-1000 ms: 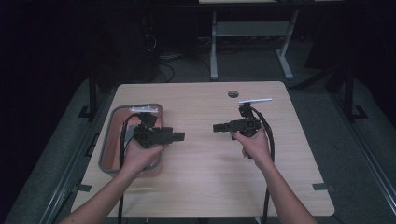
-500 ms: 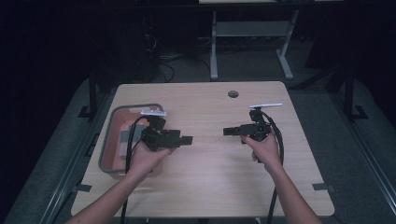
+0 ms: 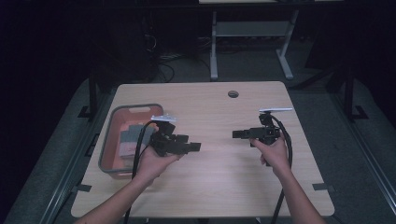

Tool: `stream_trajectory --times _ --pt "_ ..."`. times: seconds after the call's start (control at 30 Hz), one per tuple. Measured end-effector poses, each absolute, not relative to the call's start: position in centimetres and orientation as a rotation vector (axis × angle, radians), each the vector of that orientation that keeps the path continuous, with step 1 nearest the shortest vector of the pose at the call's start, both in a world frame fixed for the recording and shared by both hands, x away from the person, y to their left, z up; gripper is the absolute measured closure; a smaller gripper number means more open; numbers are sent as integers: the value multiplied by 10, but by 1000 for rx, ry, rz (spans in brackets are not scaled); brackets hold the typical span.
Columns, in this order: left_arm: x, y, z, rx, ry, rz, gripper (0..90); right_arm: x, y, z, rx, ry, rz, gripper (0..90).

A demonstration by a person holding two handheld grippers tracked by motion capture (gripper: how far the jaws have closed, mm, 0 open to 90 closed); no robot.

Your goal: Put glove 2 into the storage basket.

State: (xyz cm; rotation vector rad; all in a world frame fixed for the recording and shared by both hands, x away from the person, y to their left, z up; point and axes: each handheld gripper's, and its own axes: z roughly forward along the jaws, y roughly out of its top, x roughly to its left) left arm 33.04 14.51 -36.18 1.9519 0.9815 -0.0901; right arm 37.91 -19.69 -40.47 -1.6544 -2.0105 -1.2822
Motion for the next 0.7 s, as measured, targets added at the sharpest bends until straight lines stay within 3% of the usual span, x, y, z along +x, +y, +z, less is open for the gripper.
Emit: stream_trajectory --times 0.7 --pt "319 112 -386 1964 936 -150 267 366 -226 -422 -1706 -1961 -1277 405"
